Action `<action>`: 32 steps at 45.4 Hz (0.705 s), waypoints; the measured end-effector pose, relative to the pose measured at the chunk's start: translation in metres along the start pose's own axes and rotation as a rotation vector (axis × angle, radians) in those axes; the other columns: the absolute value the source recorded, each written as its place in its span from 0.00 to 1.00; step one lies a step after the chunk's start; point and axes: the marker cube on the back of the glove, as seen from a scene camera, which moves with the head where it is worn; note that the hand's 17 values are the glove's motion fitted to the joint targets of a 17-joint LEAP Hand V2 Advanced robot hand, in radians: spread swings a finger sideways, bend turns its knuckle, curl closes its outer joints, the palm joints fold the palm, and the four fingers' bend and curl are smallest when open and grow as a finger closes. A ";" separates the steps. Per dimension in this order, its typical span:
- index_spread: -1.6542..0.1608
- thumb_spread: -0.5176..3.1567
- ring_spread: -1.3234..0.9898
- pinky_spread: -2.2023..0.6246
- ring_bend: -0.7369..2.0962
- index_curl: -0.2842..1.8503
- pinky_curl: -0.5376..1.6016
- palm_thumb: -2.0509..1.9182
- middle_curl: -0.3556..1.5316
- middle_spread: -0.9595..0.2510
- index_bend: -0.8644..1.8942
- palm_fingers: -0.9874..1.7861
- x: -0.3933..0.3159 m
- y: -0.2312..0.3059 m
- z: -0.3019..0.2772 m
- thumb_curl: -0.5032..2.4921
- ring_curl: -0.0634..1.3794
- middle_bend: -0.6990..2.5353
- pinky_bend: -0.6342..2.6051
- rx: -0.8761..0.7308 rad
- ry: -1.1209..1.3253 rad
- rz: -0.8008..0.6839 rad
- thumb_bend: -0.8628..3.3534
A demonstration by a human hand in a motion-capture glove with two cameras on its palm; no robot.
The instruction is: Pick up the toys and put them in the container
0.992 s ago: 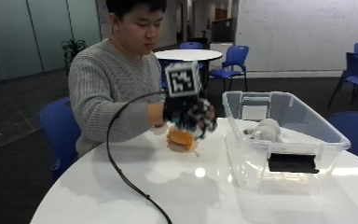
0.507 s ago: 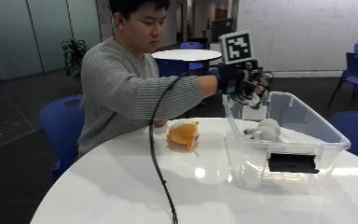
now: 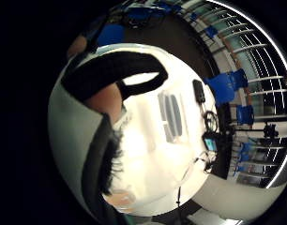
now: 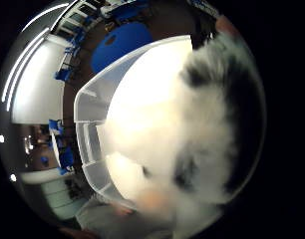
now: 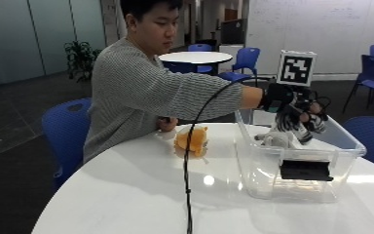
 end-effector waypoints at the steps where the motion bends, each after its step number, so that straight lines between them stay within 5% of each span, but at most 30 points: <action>1: 0.65 0.38 0.34 0.68 0.50 0.59 0.44 0.65 0.61 0.49 0.37 0.50 0.003 0.001 0.002 0.50 0.45 0.39 0.55 -0.026 0.000 0.001 0.21; 5: 0.67 0.42 0.40 0.73 0.45 0.53 0.46 0.57 0.59 0.53 0.30 0.29 0.012 0.009 0.009 0.44 0.45 0.37 0.58 -0.114 -0.025 -0.056 0.18; 8: 0.68 0.43 0.43 0.75 0.41 0.48 0.46 0.54 0.55 0.57 0.31 0.23 0.012 0.015 0.008 0.41 0.42 0.31 0.60 -0.110 -0.062 -0.087 0.18; 23: 0.72 0.46 0.51 0.80 0.36 0.34 0.43 0.51 0.45 0.65 0.33 0.28 0.011 0.059 -0.001 0.34 0.36 0.26 0.59 -0.060 -0.159 -0.128 0.20; 32: 0.72 0.47 0.53 0.80 0.36 0.31 0.42 0.51 0.42 0.67 0.35 0.29 0.011 0.152 -0.008 0.32 0.35 0.26 0.57 -0.014 -0.277 -0.239 0.20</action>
